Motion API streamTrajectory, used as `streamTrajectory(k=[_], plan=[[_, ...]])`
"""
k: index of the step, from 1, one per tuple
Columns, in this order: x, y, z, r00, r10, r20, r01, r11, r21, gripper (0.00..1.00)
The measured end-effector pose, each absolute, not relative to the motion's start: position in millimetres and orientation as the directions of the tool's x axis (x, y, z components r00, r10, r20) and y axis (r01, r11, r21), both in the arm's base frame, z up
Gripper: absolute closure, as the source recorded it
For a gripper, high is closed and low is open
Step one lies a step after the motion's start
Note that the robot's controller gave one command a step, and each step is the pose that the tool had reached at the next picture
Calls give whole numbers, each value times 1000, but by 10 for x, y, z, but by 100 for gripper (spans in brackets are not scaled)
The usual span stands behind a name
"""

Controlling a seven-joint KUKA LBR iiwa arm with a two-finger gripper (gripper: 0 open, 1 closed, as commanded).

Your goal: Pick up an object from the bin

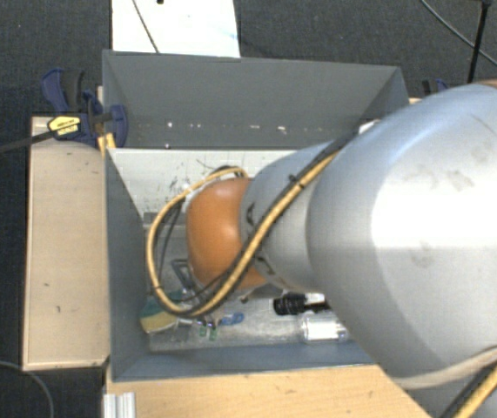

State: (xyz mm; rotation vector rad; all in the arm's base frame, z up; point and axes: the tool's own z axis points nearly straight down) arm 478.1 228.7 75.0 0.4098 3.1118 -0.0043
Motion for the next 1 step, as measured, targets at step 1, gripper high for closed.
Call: streamTrajectory(k=[1], plan=[[4930,2102,2140,-957,291,-7,291,957,5,100]])
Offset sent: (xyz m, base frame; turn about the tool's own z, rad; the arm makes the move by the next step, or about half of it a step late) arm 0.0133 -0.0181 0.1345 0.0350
